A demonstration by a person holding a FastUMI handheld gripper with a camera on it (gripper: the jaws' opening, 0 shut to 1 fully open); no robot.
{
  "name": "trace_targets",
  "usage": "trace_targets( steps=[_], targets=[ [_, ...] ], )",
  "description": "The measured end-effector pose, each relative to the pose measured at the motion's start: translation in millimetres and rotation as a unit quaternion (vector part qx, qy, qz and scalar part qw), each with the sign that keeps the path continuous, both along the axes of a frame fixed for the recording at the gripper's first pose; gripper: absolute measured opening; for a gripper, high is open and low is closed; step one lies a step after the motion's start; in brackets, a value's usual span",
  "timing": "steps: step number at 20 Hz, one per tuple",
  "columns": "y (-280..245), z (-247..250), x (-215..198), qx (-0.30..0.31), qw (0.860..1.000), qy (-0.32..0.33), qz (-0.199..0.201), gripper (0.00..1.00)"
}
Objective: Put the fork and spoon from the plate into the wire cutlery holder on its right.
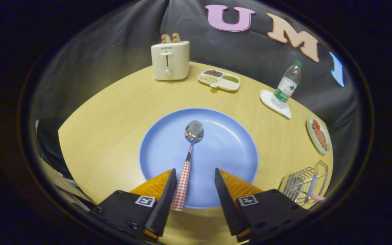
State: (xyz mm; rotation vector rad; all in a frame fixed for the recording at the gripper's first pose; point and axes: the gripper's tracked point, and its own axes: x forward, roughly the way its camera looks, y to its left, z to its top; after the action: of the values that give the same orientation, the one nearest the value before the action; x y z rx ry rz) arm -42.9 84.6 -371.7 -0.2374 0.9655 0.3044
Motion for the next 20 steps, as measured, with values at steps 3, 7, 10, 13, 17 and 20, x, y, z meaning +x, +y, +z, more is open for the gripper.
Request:
trace_targets(
  steps=[3, 7, 10, 13, 17, 20],
  targets=[
    [1, -5, -1, -0.013, 1.000, 0.006, 0.005, 0.35],
    [0, -4, -4, -0.015, 1.000, 0.019, 0.008, 0.16],
    [-2, 1, -3, -0.020, 0.999, 0.025, 0.019, 0.11],
    [-7, 16, 1, -0.021, 0.999, 0.026, 0.024, 0.11],
    [-20, 46, 10, -0.016, 0.999, 0.024, 0.025, 0.11],
    [-36, 69, 13, -0.017, 0.999, 0.019, 0.029, 0.11]
  ],
)
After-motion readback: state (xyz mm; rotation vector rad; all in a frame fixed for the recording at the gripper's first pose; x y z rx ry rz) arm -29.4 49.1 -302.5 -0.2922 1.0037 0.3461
